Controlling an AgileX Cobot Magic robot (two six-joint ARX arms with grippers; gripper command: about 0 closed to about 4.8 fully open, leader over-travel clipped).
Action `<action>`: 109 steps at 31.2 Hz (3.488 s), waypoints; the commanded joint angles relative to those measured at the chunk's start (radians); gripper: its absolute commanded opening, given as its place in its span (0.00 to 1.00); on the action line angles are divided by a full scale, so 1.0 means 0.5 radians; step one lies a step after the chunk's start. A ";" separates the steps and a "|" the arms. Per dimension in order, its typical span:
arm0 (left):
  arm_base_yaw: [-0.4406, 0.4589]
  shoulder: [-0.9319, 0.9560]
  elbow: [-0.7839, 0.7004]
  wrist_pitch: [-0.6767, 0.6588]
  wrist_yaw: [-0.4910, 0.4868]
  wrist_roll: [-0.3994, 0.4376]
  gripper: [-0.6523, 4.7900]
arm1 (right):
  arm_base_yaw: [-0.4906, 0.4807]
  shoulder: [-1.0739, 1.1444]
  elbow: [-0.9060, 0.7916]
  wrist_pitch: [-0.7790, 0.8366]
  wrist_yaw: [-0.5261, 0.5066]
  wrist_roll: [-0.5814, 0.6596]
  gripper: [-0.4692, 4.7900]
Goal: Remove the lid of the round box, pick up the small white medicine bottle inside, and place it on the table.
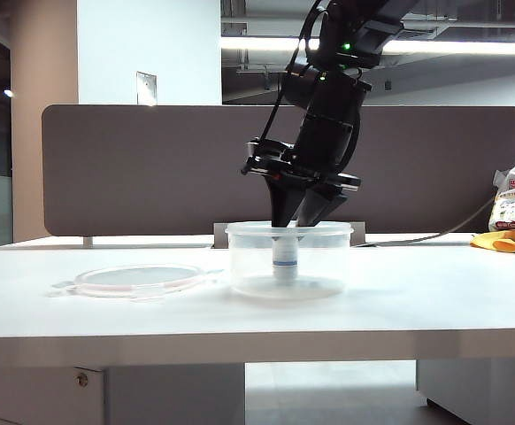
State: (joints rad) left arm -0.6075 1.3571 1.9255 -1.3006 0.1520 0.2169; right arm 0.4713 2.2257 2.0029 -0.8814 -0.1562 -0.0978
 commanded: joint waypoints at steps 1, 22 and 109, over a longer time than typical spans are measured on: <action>-0.001 -0.010 0.009 0.016 -0.042 0.009 0.42 | 0.001 -0.095 0.014 0.011 0.019 -0.007 0.30; -0.001 -0.009 0.008 0.004 -0.011 0.023 0.42 | -0.369 -0.345 0.012 -0.179 0.264 -0.008 0.30; 0.542 -1.325 -2.152 1.730 -0.085 -0.153 0.38 | -0.385 -2.461 -1.997 0.673 -0.217 0.485 0.25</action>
State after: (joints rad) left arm -0.3386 0.7345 0.9024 -0.4789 0.1112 0.1413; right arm 0.2726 1.0740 1.1252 -0.7002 -0.2646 0.0643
